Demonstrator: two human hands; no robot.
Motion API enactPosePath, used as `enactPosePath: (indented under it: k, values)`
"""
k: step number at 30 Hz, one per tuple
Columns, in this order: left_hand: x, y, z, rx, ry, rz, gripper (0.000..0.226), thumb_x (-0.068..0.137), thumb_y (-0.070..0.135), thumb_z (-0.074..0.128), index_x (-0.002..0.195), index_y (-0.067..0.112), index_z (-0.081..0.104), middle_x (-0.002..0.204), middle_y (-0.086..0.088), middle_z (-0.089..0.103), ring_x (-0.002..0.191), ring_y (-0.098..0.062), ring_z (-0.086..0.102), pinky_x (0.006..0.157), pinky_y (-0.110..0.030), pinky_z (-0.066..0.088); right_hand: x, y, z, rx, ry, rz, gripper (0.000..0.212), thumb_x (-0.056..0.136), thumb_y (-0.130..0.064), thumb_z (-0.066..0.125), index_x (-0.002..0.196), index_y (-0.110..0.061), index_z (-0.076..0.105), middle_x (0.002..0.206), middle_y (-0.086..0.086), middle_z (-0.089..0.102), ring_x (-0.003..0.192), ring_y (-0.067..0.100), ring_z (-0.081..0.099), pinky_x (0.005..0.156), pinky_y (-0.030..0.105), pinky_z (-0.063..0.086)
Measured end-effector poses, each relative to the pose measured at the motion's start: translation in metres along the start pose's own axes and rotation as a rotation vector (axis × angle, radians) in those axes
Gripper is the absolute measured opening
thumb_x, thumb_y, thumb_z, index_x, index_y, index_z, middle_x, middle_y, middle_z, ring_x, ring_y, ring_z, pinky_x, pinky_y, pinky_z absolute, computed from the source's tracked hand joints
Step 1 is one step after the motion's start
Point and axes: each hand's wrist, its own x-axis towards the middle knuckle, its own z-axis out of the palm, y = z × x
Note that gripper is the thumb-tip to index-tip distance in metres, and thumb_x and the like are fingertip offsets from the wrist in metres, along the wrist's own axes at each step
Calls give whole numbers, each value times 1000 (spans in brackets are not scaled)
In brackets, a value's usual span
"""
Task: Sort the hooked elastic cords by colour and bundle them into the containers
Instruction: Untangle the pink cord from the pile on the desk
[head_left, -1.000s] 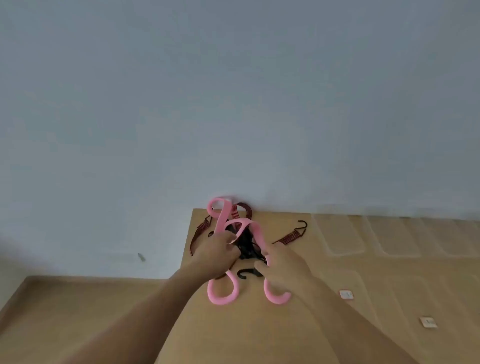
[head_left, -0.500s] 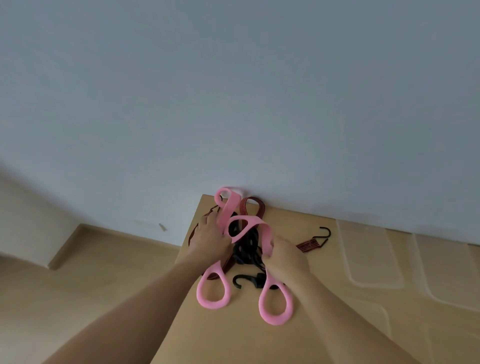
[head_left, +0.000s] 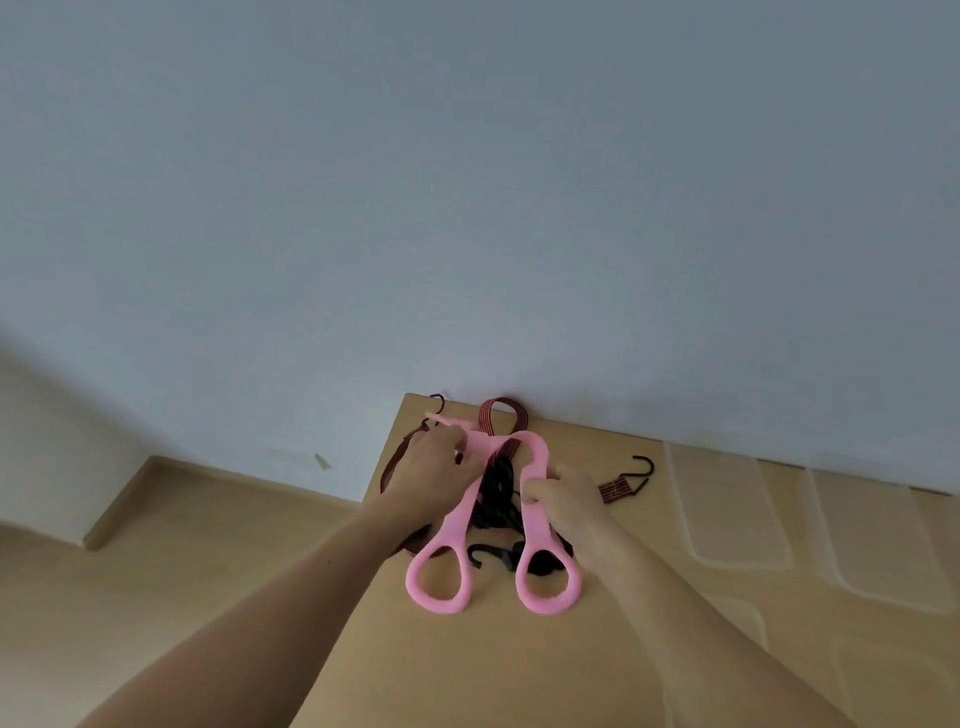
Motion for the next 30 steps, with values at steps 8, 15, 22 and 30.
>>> enactPosePath:
  k: [8,15,22,30]
  values:
    - [-41,24,-61,-224,45,191,19,92,20,58,84,3,57,69,-1,53,60,-15,43,52,-18,33,-76,-37,2,125,96,-299,25,93,-27,58,76,-17,71,77,3,63,70,16,56,55,21,49]
    - [-76,44,-98,-262,-72,366,24,84,38,56,102,24,64,91,10,68,86,-14,64,80,-34,53,-124,-55,9,199,154,-512,13,94,-28,60,92,-19,70,81,-2,71,71,6,64,65,16,48]
    - [-81,44,-101,-98,199,627,18,88,35,68,86,17,71,93,7,59,94,-12,49,72,-20,42,-149,-53,11,252,218,-618,12,91,-11,63,90,-20,71,87,-10,68,77,5,61,68,19,46]
    - [-95,38,-104,-385,-53,552,20,93,46,60,100,32,71,116,23,66,112,0,60,95,-30,48,-166,-39,19,222,347,-667,30,90,-14,66,82,-41,74,117,-21,63,90,12,67,78,31,54]
